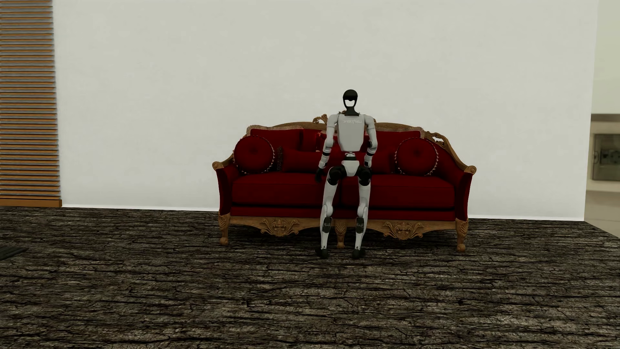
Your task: Go to the fabric sofa
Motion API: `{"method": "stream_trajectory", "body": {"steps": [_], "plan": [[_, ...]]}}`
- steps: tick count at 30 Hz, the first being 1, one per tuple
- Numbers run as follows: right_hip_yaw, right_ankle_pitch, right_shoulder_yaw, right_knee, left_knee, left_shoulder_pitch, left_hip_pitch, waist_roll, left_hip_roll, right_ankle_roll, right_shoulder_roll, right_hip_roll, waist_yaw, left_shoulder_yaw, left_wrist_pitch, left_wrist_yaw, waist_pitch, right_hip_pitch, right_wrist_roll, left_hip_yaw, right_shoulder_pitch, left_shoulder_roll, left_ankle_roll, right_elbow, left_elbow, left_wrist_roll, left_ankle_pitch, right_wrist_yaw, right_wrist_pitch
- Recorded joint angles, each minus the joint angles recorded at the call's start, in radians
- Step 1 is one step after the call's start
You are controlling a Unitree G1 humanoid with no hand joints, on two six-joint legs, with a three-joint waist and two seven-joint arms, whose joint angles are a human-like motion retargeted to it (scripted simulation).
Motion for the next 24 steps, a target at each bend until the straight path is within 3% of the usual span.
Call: {"method": "stream_trajectory", "body": {"steps": [5, 9, 13, 17, 20, 24], "plan": [[0.014, 0.001, -0.046, 0.027, 0.008, 0.03, -0.006, 0.002, 0.003, -0.001, -0.007, -0.005, -0.008, -0.006, 0.004, -0.011, 0.009, -0.02, -0.025, 0.027, 0.041, 0.004, 0.008, -0.062, -0.011, -0.01, 0.001, -0.017, -0.023], [0.01, -0.002, -0.054, 0.043, 0.012, 0.041, -0.014, 0.001, -0.002, 0.002, -0.007, -0.016, -0.014, -0.031, -0.007, -0.026, 0.017, -0.031, -0.014, 0.027, 0.092, 0.009, 0.011, 0.01, -0.023, -0.007, -0.003, -0.021, 0.028], [0.004, 0.0, -0.014, 0.04, 0.007, 0.04, -0.017, 0.001, -0.01, 0.006, -0.018, -0.023, -0.014, -0.043, -0.008, -0.013, 0.02, -0.032, -0.002, 0.022, 0.129, 0.01, 0.011, 0.119, -0.03, -0.014, -0.003, 0.05, 0.077], [0.004, 0.003, 0.021, 0.038, -0.001, 0.037, -0.016, 0.001, -0.015, 0.011, -0.025, -0.028, -0.014, -0.081, -0.016, -0.027, 0.021, -0.034, 0.01, 0.024, 0.137, 0.025, 0.014, 0.167, -0.034, -0.014, -0.002, 0.076, 0.083], [0.006, 0.013, 0.058, 0.038, -0.002, -0.002, -0.008, 0.001, -0.02, 0.015, -0.03, -0.033, -0.013, -0.095, 0.0, -0.034, 0.019, -0.029, 0.001, 0.027, 0.104, 0.018, 0.019, 0.152, -0.009, -0.019, 0.006, 0.089, 0.074], [0.007, 0.009, 0.07, 0.032, 0.008, -0.116, 0.004, 0.002, -0.022, 0.018, 0.004, -0.035, -0.007, -0.092, 0.066, -0.028, 0.016, -0.01, -0.001, 0.031, 0.017, -0.026, 0.028, 0.136, 0.082, -0.012, -0.003, 0.051, 0.091]]}}
